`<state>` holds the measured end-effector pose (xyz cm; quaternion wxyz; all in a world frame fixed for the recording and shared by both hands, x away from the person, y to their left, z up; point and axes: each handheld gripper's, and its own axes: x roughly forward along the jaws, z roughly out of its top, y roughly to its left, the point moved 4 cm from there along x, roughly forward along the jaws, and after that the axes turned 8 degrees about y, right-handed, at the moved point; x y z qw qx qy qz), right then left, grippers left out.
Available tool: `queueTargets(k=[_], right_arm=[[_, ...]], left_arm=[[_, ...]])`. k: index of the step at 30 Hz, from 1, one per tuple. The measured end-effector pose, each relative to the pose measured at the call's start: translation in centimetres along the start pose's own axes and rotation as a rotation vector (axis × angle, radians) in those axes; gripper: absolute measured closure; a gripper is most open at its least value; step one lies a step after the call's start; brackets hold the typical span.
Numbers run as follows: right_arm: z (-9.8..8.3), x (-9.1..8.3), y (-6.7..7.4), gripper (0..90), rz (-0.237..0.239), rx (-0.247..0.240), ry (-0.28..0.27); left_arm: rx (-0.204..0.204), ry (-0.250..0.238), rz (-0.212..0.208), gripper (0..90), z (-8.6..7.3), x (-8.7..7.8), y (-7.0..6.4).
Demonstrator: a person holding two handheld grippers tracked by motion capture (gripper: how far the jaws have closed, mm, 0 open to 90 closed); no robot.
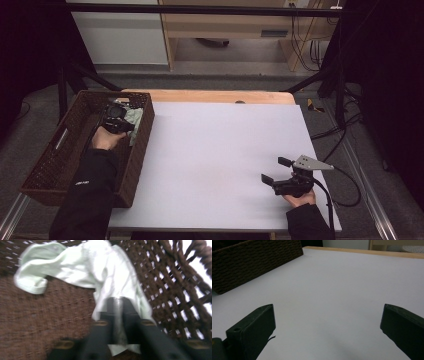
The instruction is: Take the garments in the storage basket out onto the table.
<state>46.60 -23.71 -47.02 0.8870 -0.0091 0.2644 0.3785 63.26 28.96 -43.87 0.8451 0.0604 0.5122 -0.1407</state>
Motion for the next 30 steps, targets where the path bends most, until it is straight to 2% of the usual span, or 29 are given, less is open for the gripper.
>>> queueTargets(k=[1,3,4,6,10,15,17,19,20,23,30], right_arm=[[0.0,0.0,0.0,0.4,0.000,0.000,0.000],[0.0,0.0,0.0,0.3,0.001,0.001,0.001],[0.0,0.0,0.0,0.3,0.002,0.002,0.002],[0.0,0.0,0.0,0.4,0.001,0.001,0.001],[0.0,0.0,0.0,0.3,0.000,0.000,0.000],[0.0,0.0,0.0,0.3,0.000,0.000,0.000],[0.0,0.0,0.0,0.3,0.000,0.000,-0.001],[0.0,0.0,0.0,0.3,0.000,0.001,0.001],[0.0,0.0,0.0,0.3,0.000,0.000,0.001],[0.0,0.0,0.0,0.3,0.000,0.000,-0.001],[0.0,0.0,0.0,0.3,0.000,0.000,-0.002]], left_arm=[[0.003,0.002,0.016,66.5,0.0,0.1,0.0],[0.007,0.014,0.021,49.7,-0.1,0.5,0.1],[0.012,0.027,0.041,42.1,-0.2,0.6,0.1],[0.006,0.034,0.043,35.1,-0.3,0.7,0.2],[-0.009,0.050,0.028,29.6,-0.5,0.7,0.4],[-0.021,0.073,-0.002,28.0,-0.8,0.9,0.4],[-0.027,0.096,-0.019,28.5,-1.0,1.1,0.4],[-0.007,0.123,-0.003,28.5,-1.1,1.3,0.3],[-0.005,0.123,-0.013,30.8,-1.1,1.3,0.2],[0.009,0.123,-0.028,45.5,-1.1,1.3,-0.1],[-0.026,0.128,-0.060,79.6,-1.1,1.1,0.1]])
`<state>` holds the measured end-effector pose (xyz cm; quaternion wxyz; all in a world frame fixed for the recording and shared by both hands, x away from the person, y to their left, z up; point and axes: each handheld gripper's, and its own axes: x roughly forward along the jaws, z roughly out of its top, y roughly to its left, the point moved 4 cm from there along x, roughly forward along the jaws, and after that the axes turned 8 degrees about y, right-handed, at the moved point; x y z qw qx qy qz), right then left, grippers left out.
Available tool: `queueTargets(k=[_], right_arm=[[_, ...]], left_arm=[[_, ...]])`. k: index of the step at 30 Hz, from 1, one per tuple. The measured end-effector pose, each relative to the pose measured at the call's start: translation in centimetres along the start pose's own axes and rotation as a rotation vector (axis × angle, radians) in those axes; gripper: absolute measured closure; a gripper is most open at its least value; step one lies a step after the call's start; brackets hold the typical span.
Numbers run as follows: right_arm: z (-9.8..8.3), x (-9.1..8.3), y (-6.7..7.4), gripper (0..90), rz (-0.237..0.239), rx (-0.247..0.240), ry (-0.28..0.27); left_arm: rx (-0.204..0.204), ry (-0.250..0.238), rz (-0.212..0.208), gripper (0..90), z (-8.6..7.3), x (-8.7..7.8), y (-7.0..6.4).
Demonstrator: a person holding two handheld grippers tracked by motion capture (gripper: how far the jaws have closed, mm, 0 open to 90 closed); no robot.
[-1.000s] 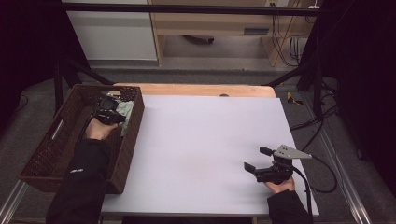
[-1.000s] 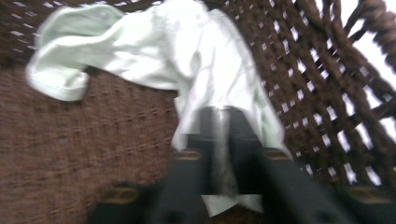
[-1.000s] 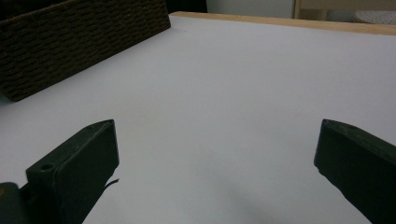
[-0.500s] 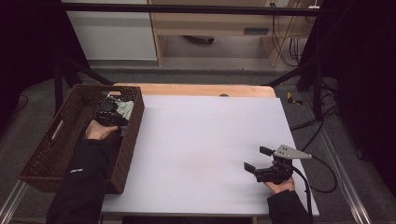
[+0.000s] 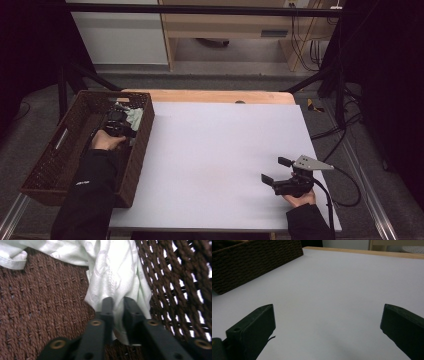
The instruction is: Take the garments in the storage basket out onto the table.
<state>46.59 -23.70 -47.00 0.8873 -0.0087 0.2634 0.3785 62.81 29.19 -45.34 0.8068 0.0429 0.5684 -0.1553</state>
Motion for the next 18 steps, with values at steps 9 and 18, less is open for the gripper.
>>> queueTargets(k=[9,18], right_arm=[[0.0,0.0,0.0,0.3,0.001,0.000,0.000],[0.0,0.0,0.0,0.3,0.000,-0.001,0.000]], left_arm=[[0.021,-0.012,-0.001,88.1,0.0,-0.5,-0.2],[0.003,-0.099,0.007,88.6,0.1,-1.9,-0.2]])
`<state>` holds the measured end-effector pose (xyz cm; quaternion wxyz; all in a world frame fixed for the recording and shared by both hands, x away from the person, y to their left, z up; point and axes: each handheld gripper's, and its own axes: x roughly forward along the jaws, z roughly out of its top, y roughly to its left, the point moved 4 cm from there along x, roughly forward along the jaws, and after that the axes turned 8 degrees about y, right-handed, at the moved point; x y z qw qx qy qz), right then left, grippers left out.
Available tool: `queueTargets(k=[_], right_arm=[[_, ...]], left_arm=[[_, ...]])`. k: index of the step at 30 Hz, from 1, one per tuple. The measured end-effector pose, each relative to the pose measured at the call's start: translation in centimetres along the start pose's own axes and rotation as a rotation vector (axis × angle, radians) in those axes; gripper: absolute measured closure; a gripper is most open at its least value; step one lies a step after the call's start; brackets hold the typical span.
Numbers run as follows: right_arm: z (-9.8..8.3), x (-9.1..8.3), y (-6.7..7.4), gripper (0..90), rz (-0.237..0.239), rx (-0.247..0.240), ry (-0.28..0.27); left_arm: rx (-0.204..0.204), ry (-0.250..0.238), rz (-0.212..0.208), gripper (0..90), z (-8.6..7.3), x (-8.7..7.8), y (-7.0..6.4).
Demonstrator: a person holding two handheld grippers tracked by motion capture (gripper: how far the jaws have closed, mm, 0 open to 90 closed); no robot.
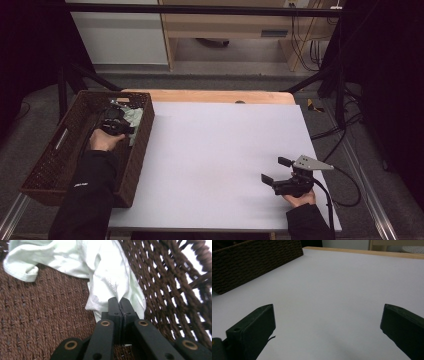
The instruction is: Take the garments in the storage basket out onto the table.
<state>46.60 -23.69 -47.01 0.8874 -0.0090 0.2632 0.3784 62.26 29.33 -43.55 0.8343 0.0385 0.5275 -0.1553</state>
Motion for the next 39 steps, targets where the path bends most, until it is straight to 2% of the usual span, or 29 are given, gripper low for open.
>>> queueTargets(k=[6,16,23,28,39], right_arm=[[0.0,0.0,0.0,0.3,0.000,0.001,0.000],[0.0,0.0,0.0,0.3,-0.001,0.001,0.000],[0.0,0.0,0.0,0.3,-0.001,0.000,0.000],[0.0,0.0,0.0,0.4,-0.002,0.000,0.001],[0.0,0.0,0.0,0.4,-0.005,-0.001,0.001]], left_arm=[[-0.014,-0.056,0.015,88.8,0.2,-0.9,0.2],[-0.010,-0.176,-0.017,89.0,0.6,-3.2,-0.5],[0.002,-0.254,-0.023,89.0,0.7,-4.8,-1.1],[0.003,-0.311,-0.043,88.9,0.6,-6.3,-1.3],[0.024,-0.443,-0.048,88.9,-0.1,-10.1,-1.5]])
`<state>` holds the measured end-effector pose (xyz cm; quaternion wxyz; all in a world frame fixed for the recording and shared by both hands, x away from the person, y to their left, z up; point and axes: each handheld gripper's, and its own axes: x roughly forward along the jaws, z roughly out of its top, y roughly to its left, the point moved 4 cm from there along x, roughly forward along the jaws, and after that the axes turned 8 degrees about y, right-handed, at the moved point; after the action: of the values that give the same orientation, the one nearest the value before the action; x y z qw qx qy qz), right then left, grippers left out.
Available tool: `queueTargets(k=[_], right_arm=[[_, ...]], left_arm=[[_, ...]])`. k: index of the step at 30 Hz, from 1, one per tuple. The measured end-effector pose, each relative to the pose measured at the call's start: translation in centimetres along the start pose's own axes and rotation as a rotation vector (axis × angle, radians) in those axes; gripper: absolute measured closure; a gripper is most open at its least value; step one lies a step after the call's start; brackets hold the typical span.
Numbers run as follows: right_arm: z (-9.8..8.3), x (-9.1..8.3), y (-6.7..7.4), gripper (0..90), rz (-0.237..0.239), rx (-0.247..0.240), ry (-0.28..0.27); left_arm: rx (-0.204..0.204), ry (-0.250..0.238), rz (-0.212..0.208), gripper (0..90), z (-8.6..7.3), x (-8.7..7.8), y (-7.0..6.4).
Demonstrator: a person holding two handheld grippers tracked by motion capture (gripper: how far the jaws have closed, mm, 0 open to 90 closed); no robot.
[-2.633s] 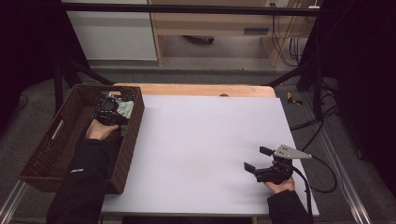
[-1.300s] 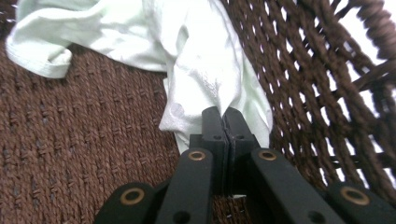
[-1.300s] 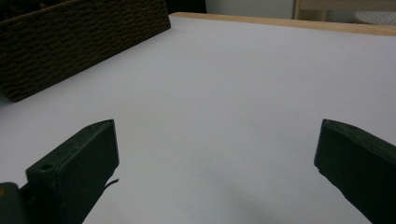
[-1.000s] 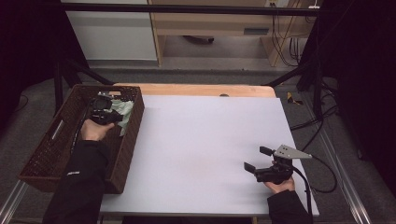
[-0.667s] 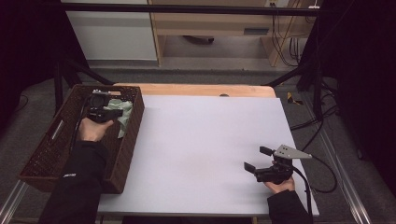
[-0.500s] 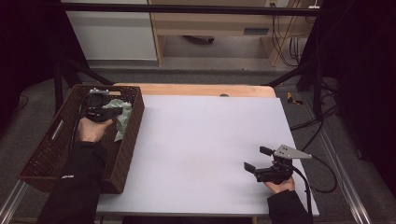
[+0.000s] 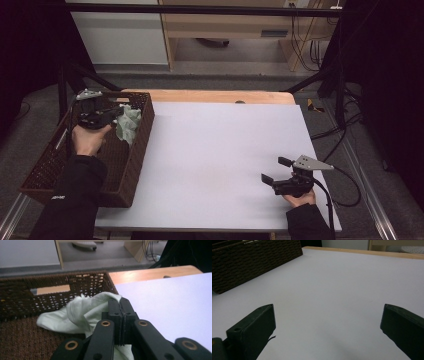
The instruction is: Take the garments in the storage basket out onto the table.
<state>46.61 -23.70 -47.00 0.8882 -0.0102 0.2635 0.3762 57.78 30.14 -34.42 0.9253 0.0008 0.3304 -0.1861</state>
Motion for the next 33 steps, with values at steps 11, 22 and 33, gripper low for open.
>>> queueTargets(k=[11,22,33], right_arm=[[0.0,0.0,0.0,0.5,-0.001,-0.002,0.002],[0.0,0.1,0.1,0.5,-0.002,-0.004,0.003],[0.0,0.1,0.1,0.5,-0.003,-0.004,0.004]], left_arm=[[0.030,-0.084,0.008,88.9,0.8,-3.6,-0.3],[0.040,-0.133,0.019,88.9,1.4,-6.1,-0.4],[0.060,-0.178,0.019,88.9,1.8,-8.3,-0.9]])
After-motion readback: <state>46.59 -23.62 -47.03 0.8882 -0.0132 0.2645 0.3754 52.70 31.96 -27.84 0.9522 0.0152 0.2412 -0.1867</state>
